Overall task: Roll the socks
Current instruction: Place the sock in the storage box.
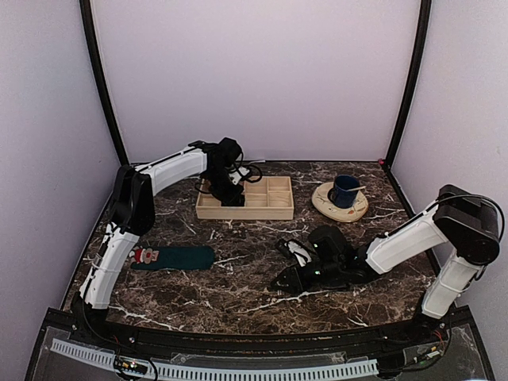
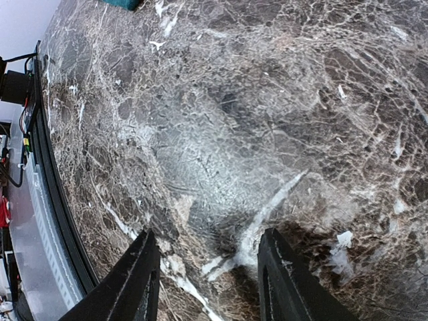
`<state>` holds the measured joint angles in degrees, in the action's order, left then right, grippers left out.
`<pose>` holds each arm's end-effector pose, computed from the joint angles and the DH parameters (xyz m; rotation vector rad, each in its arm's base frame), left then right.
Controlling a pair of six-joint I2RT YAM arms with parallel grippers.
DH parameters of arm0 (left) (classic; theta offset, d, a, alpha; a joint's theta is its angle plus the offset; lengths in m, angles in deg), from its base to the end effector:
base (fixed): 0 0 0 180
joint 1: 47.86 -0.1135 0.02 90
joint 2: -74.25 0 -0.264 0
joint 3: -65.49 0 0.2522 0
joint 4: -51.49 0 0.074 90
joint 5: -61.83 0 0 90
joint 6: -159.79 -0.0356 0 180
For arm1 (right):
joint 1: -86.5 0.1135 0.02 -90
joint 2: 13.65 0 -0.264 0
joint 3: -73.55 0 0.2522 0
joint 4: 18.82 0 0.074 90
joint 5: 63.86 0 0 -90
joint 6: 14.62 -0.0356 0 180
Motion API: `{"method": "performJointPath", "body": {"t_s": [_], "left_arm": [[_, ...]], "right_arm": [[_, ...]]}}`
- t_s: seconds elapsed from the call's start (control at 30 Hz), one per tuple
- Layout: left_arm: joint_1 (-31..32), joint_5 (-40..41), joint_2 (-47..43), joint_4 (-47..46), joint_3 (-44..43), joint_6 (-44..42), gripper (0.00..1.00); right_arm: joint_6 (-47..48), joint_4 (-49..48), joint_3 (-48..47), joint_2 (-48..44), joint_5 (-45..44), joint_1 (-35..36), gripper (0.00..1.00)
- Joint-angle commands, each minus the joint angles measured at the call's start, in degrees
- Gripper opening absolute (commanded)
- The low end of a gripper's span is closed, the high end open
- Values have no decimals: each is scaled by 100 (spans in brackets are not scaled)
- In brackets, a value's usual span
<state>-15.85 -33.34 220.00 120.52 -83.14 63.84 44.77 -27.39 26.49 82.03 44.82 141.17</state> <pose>0.4514 -0.2860 0.1746 0.9176 2.5875 -0.2515 0.1615 0.2475 0.1177 -0.7059 2.3968 1.0874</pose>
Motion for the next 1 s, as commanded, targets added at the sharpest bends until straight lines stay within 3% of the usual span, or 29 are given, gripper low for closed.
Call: {"method": "performJointPath", "body": {"t_s": [0.0, 0.5, 0.97], "left_arm": [[-59, -146, 428, 810, 173, 141, 5], [-72, -178, -51, 837, 208, 191, 39], [-72, -232, -510, 626, 220, 221, 41]], "right_arm": [[-25, -116, 37, -42, 45, -45, 46], [-2, 76, -61, -186, -57, -45, 46], [38, 148, -142, -174, -93, -27, 46]]}}
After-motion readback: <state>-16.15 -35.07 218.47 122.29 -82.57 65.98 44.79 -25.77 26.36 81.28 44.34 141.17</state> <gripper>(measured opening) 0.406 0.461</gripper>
